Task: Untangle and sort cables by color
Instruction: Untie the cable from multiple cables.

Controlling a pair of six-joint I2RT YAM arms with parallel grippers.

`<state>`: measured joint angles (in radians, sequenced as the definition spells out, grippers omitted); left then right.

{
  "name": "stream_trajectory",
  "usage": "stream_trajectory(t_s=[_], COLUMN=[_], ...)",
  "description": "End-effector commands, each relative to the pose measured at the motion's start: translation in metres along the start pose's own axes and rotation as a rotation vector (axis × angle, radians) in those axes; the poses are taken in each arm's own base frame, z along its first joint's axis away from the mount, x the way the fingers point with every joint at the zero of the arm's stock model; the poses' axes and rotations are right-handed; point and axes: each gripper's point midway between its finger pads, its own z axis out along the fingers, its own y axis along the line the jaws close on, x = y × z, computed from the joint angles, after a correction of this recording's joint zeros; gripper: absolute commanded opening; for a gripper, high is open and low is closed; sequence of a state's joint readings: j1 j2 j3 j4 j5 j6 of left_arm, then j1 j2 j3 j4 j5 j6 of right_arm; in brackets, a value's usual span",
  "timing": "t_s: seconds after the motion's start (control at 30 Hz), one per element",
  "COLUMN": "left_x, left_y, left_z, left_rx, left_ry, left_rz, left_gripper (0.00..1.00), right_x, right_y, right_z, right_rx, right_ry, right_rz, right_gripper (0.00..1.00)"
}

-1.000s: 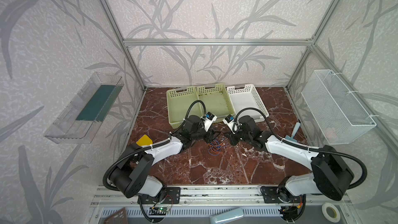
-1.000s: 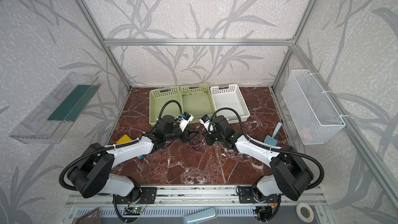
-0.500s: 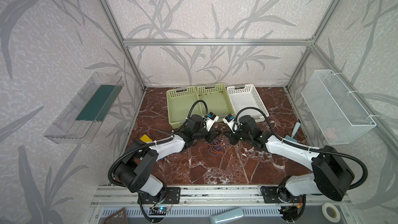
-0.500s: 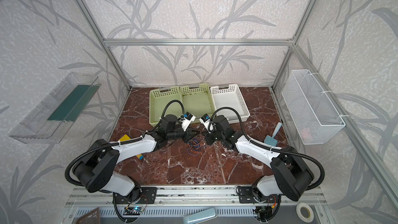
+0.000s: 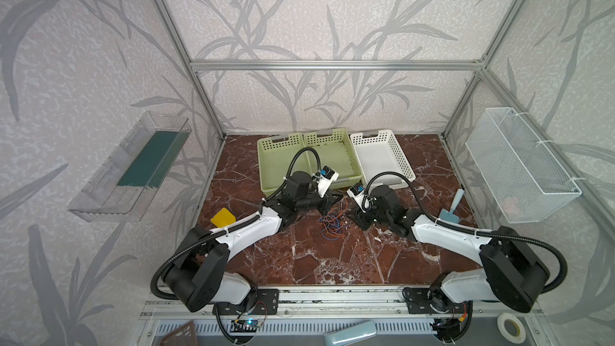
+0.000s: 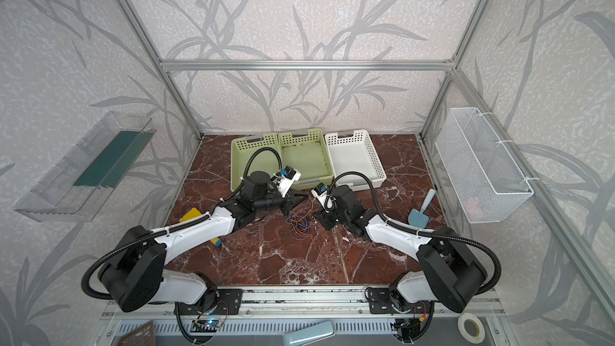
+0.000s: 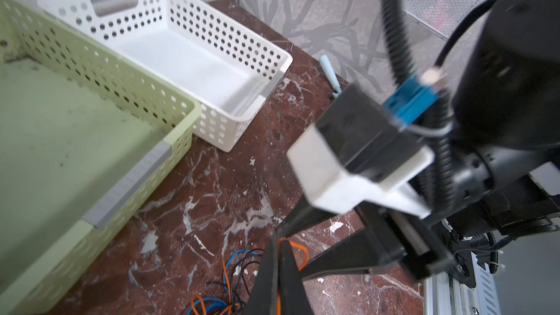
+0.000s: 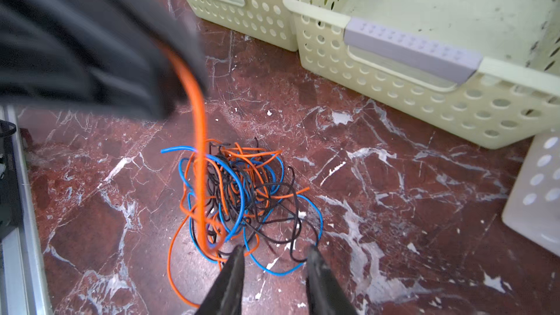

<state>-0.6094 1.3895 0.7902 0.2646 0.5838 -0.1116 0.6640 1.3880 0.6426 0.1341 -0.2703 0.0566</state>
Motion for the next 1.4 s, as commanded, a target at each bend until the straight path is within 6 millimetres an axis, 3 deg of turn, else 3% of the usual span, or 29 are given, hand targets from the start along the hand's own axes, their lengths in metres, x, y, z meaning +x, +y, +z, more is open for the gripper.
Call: stream_trajectory(t_s=[0.0, 0.2, 0.37, 0.57, 0.7, 0.8, 0.9, 1.0, 1.03, 1.1, 1.17, 1.23, 1.37], left_x=[-0.027, -0.057, -0.067, -0.075, -0.081, -0.085, -0.092, -0.096, -0.097, -0.098, -0.097, -0.093, -0.065], left_y=[-0.015, -0.026, -0.031, -0.038, -0.042, -0.036, -0.027, -0.017, -0.015, -0.010, -0.002, 0.013, 0.030], left_z=[-0.010, -0.022, -0.025, -0.023, -0.024, -0.026, -0.033, -0.040, -0.043, -0.048, -0.054, -0.064, -0.066], left_rx=[0.011, -0.004, -0.014, -0.006, -0.011, -0.048, -0.109, -0.178, -0.194, -0.224, -0.272, -0.358, -0.407], left_ry=[-0.038, -0.110, -0.136, -0.172, -0.191, -0.210, -0.265, -0.313, -0.324, -0.344, -0.356, -0.370, -0.315], left_rz=[0.077, 0.149, 0.179, 0.187, 0.198, 0.192, 0.180, 0.182, 0.183, 0.178, 0.174, 0.144, 0.166], left_gripper=[0.00, 0.00, 0.00, 0.00, 0.00, 0.00, 0.00, 0.01, 0.11, 0.54, 0.78, 0.85, 0.83], right_x=[-0.015, -0.038, -0.060, -0.076, -0.086, -0.094, -0.099, -0.101, -0.101, -0.103, -0.106, -0.111, -0.119], right_y=[0.009, 0.039, 0.051, 0.057, 0.058, 0.062, 0.062, 0.054, 0.053, 0.048, 0.043, 0.033, 0.019], right_z=[-0.004, -0.022, -0.042, -0.034, -0.027, -0.030, -0.038, -0.045, -0.046, -0.051, -0.055, -0.060, -0.066], right_rx=[-0.045, -0.196, -0.233, -0.254, -0.265, -0.286, -0.269, -0.211, -0.198, -0.161, -0.137, -0.121, -0.118], right_ry=[-0.077, -0.234, -0.370, -0.377, -0.377, -0.399, -0.408, -0.406, -0.402, -0.399, -0.410, -0.418, -0.432], right_rz=[-0.022, -0.074, -0.126, -0.112, -0.084, -0.083, -0.097, -0.098, -0.101, -0.099, -0.095, -0.063, 0.001], right_gripper=[0.36, 0.49, 0.55, 0.55, 0.44, 0.18, 0.01, 0.00, 0.00, 0.00, 0.00, 0.00, 0.00])
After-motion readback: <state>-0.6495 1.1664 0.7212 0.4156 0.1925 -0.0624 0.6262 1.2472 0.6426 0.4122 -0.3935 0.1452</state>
